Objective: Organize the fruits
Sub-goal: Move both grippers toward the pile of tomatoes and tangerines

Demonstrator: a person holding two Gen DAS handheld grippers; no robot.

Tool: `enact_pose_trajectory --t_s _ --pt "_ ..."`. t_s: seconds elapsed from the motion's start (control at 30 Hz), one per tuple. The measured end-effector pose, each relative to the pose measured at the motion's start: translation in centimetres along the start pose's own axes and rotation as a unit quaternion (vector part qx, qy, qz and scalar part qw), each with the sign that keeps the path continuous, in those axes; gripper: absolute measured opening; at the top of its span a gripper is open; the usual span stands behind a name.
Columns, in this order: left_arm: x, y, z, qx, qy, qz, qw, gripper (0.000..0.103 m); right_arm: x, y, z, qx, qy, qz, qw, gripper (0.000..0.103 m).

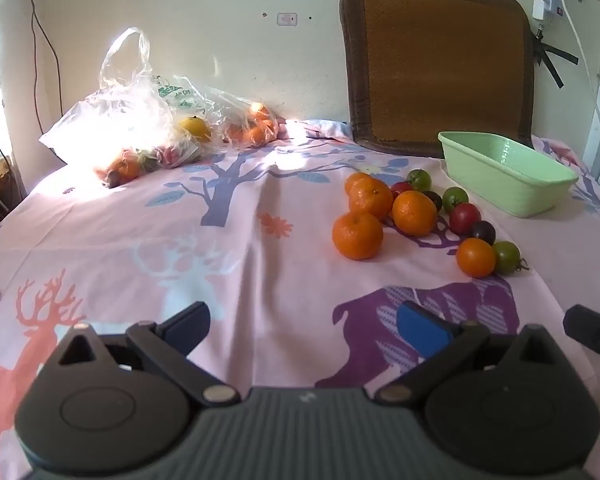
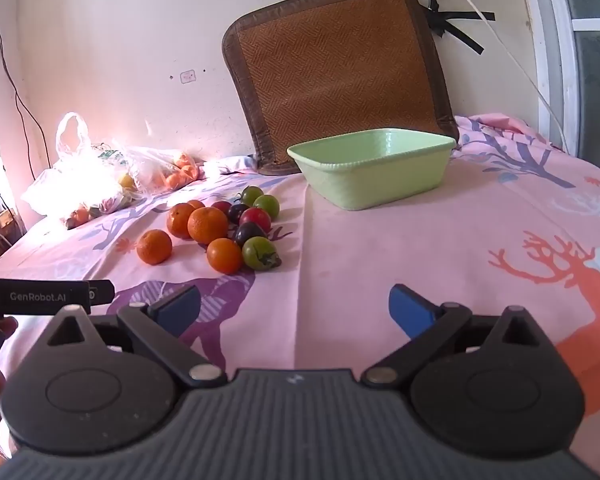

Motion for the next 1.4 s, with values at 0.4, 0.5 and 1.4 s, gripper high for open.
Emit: enact_pose_trajectory --t_s 0.4,0.5,1.4 --pt "-0.9 0.5 -0.7 0.055 0.054 -0.023 0.9968 0.103 -0.8 0.3 -0.5 0.020 0.034 -0.034 0.999 0.102" --pt "-0.7 0.8 -1.6 0.084 0.066 -0.022 0.9941 0.103 -1.0 0.5 -0.3 0.029 0.049 -0.046 0.997 0.102" --pt "-1.3 -0.1 0.2 0.049 0.033 -0.085 0.9946 0.103 -2.6 0.0 -1.0 0.060 0.069 -0.099 0.991 0.101"
Point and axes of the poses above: each gripper's, at about its wrist camera, not at the fingertips, and y roughly against the way its jaws point, z to its left, x to its underside, the point moved 9 cm from there along -y, roughly the way its jaws point, and after that the axes turned 12 degrees about -z, right-handed, at the moved point
